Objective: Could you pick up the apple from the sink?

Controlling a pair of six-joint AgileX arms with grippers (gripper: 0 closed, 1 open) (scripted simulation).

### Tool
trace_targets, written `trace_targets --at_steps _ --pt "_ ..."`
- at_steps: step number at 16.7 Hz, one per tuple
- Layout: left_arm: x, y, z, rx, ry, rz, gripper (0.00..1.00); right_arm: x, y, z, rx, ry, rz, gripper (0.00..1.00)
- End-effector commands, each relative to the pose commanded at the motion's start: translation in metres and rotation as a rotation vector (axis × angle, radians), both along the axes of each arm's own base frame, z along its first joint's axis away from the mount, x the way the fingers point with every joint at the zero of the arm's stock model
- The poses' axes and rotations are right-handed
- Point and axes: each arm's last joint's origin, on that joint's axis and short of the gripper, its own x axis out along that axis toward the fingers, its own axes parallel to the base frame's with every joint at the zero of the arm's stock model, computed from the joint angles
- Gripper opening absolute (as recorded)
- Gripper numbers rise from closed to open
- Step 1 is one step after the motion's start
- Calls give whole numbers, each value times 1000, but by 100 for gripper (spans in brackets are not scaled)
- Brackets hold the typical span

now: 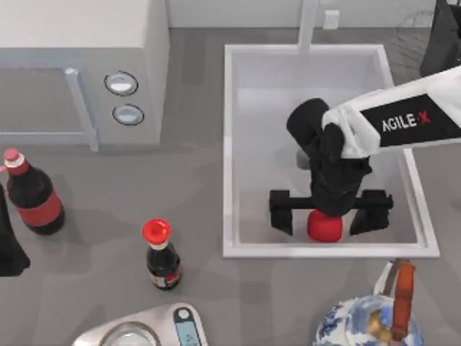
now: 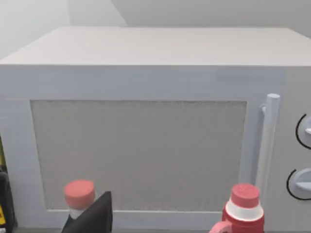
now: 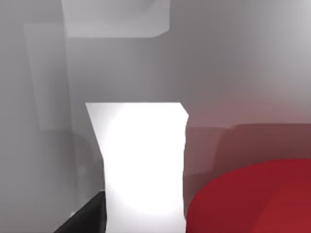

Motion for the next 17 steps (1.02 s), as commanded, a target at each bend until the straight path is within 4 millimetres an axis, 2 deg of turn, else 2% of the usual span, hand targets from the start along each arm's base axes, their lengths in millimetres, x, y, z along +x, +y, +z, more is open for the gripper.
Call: trace_targets --at_steps 11,17 --pt "0 0 0 0 0 0 100 0 0 0 0 0 0 2" --pt "0 0 0 0 0 0 100 0 0 0 0 0 0 0"
